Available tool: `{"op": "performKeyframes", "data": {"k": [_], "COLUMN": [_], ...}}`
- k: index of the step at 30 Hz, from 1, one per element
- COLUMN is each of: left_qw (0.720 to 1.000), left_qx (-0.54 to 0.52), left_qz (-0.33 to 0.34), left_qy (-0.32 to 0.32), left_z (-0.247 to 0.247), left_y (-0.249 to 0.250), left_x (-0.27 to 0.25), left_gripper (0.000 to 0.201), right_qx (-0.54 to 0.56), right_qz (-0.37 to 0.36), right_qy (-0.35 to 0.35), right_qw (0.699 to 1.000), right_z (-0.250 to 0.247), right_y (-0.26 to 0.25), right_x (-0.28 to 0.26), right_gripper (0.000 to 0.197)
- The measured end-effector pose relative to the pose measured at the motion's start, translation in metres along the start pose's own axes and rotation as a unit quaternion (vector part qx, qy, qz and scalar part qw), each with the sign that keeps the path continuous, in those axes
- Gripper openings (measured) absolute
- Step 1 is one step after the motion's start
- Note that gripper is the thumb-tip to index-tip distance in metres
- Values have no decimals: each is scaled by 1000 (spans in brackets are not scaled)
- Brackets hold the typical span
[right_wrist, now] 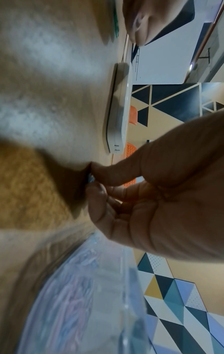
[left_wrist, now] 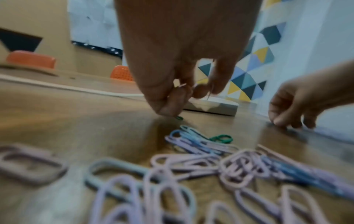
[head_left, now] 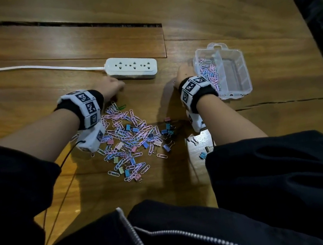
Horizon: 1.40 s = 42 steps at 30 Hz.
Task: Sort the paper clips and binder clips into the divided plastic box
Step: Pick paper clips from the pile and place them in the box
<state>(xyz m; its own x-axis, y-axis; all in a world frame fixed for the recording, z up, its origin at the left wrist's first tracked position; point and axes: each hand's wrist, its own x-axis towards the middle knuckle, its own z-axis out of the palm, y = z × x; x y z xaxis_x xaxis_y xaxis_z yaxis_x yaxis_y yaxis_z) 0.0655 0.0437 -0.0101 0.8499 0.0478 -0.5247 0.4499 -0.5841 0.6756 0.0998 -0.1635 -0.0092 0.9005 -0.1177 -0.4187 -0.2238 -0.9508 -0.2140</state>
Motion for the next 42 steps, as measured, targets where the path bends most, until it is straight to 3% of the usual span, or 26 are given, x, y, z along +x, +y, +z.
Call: {"op": "performKeyframes", "data": {"k": [2,3,6,9,12,14,16,17,19,23,24,26,29,32,35,38,39,42], "left_qw": [984,975,973,992,995,987,984,981,974,970,980,999,948,927,961,998,993,943], "left_qx": [-175,-215,-217,-119,94,151,164,178,218,241,198,0,-280,-337,-237,2,94,309], "left_qz": [-40,-57,-76,-33,9,24,45,46,37,17,7,-28,-85,-84,-54,24,58,116], "left_qy": [0,6,3,0,21,41,60,60,47,17,2,-45,-123,-140,-130,-66,-49,-29], "left_z": [-7,-12,-21,-22,-18,-18,-18,-17,-14,-11,-11,-14,-21,-22,-22,-20,-18,-17], "left_y": [-2,-3,-2,-1,-5,-11,-14,-15,-18,-27,-29,-29,-29,-30,-29,-28,-29,-34], "left_x": [0,1,1,4,4,4,3,1,-2,-4,-5,-7,-19,-25,-27,-33,-35,-34], "left_gripper": [20,18,14,18,10,22,18,15,28,37,35,31,19,11,21,13,23,58], "right_qx": [23,27,20,44,168,295,427,473,504,461,441,366,237,188,156,131,123,111], "right_qz": [7,7,13,-14,-38,-39,-33,-29,-26,-19,-13,-26,-35,-17,-11,-23,-32,-43], "right_qy": [1,1,-10,15,10,-38,-109,-136,-166,-169,-151,-100,-35,-24,-21,-21,-24,-30], "right_qw": [1000,1000,1000,999,985,954,897,870,847,871,884,925,970,982,987,991,992,992], "right_z": [-2,-3,-5,-6,-7,-7,-5,-3,6,33,40,51,61,67,76,79,80,81], "right_y": [-1,1,1,-1,-5,-10,-16,-18,-23,-41,-47,-59,-71,-76,-79,-83,-83,-81], "right_x": [-4,-7,-11,-16,-31,-43,-57,-65,-78,-95,-97,-99,-101,-104,-103,-102,-101,-102], "right_gripper": [18,17,30,16,20,13,19,19,17,24,28,27,19,28,48,39,35,29]}}
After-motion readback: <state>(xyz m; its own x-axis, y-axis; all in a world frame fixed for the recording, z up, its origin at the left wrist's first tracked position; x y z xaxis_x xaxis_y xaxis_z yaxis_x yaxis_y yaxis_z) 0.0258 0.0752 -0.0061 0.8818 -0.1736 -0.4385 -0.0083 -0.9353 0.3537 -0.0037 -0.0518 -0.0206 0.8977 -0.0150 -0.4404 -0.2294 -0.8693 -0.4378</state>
